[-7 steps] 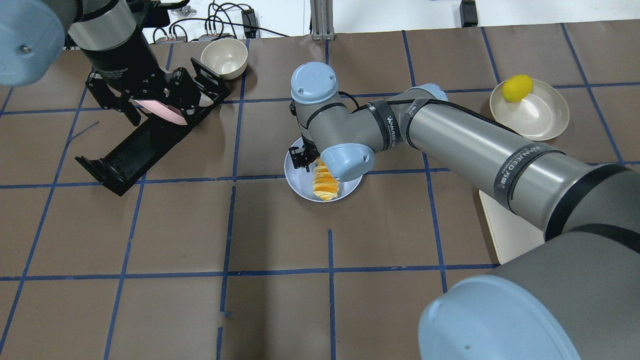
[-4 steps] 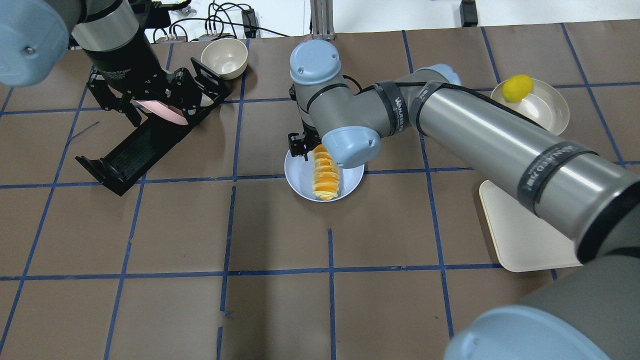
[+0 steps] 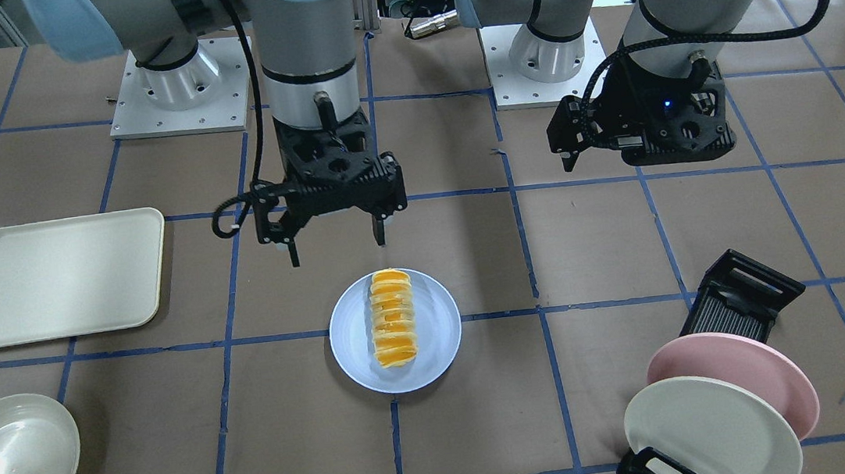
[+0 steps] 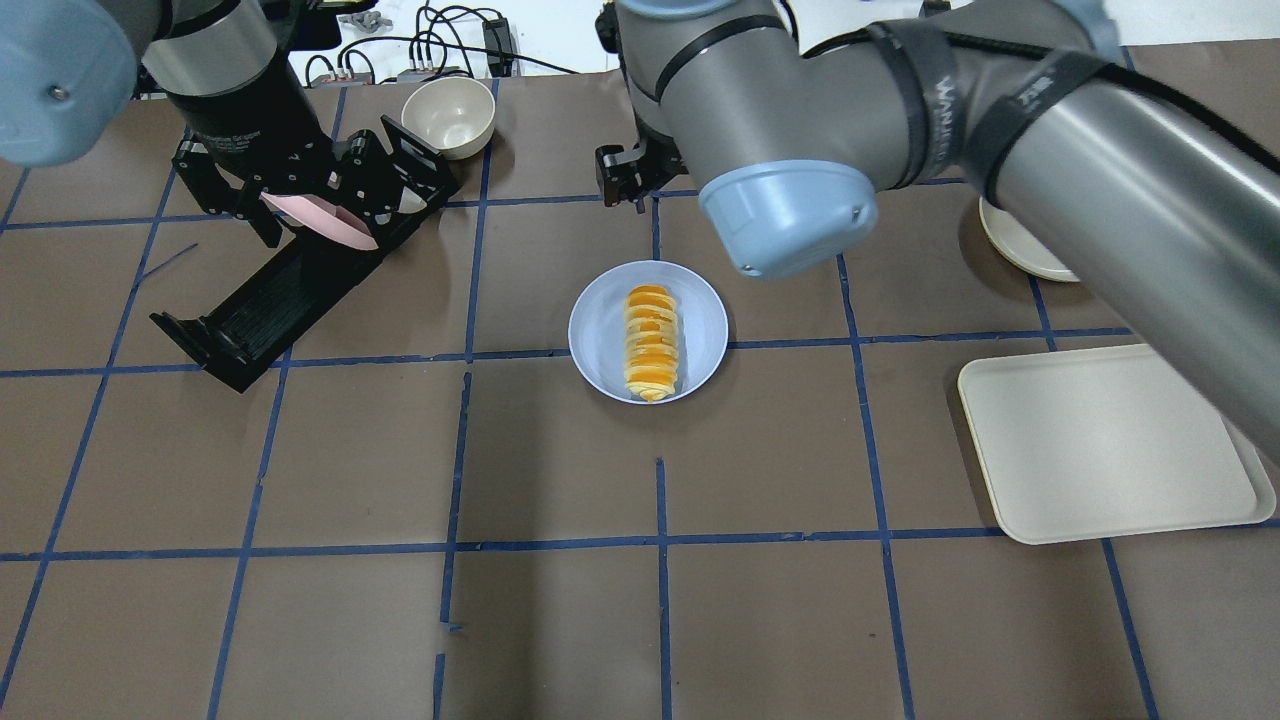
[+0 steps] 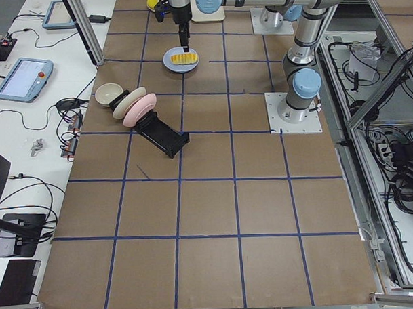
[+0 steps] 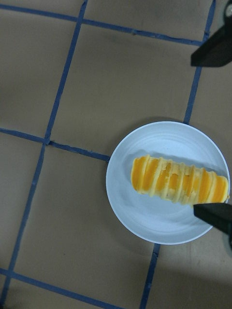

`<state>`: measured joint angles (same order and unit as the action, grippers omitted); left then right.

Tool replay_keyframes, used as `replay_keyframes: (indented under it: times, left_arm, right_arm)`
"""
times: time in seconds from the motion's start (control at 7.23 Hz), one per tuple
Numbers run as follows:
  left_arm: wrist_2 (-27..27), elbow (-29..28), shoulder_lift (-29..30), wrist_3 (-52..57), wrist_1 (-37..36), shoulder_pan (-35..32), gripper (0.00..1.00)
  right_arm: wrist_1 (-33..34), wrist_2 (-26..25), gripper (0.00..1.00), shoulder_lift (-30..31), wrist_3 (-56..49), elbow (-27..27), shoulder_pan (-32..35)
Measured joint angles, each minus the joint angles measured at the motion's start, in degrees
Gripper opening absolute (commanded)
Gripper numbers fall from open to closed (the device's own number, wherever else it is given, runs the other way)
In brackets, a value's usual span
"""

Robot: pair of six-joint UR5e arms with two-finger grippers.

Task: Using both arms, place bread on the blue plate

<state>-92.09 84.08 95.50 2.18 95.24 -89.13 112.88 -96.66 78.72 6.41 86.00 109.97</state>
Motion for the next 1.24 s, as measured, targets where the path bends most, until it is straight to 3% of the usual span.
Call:
replay_keyframes:
  times: [0.41, 0.69, 1.24]
  left_arm:
    - [1.8, -0.2, -0.2, -0.1, 0.0, -0.2, 1.00]
    - [2.2, -0.2, -0.4, -0.1, 0.0, -0.3, 1.00]
    - [2.3, -0.2, -0.5, -0.1, 0.1, -0.3, 1.00]
  right_arm:
    - [-16.4, 1.3, 1.00, 12.0, -0.4, 2.8, -9.0]
    - [-20.5, 1.6, 1.00, 15.3, -3.5, 5.2, -14.7]
    - [-22.9, 6.1, 1.00, 17.4, -4.3, 5.0, -15.9]
